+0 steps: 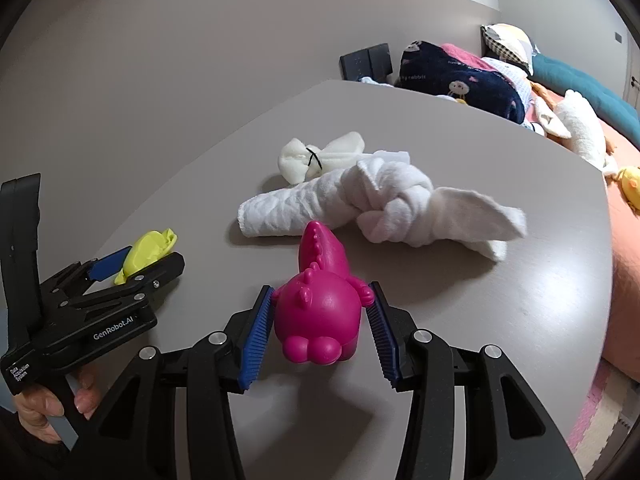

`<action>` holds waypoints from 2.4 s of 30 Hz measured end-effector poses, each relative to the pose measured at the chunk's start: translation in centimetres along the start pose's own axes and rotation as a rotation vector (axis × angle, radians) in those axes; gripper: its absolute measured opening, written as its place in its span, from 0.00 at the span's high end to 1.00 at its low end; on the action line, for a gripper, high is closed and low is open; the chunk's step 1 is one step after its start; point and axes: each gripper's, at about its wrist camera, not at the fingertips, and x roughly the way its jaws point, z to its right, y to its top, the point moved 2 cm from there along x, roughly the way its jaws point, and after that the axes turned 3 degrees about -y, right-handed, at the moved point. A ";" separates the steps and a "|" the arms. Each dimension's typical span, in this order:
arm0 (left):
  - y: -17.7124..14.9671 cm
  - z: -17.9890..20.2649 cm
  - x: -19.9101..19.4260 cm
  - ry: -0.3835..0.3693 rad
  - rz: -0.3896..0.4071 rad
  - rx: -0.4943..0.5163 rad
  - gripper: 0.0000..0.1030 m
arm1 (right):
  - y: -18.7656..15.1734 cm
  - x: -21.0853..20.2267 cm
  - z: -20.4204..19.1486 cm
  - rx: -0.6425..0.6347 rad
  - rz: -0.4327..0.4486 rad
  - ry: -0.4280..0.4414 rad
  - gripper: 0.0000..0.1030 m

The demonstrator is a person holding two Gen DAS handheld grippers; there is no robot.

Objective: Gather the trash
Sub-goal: 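Grasp the pink plush with the right tool while the left tool grasps the yellow-green rattle, then carry the plush and rattle over the bin and open both tools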

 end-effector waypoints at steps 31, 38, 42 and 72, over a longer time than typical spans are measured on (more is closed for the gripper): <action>-4.4 9.6 -9.8 -0.051 0.090 0.061 0.28 | -6.4 -12.6 5.2 0.054 0.110 0.025 0.53; -5.5 12.3 -10.6 -0.078 0.093 0.078 0.28 | -7.8 -14.9 7.0 0.069 0.139 0.013 0.53; -6.2 14.1 -10.7 -0.095 0.089 0.101 0.28 | -8.7 -16.0 8.3 0.087 0.153 -0.001 0.53; -8.3 29.7 -11.1 -0.267 0.068 0.326 0.28 | -14.3 -22.7 20.8 0.266 0.217 -0.171 0.53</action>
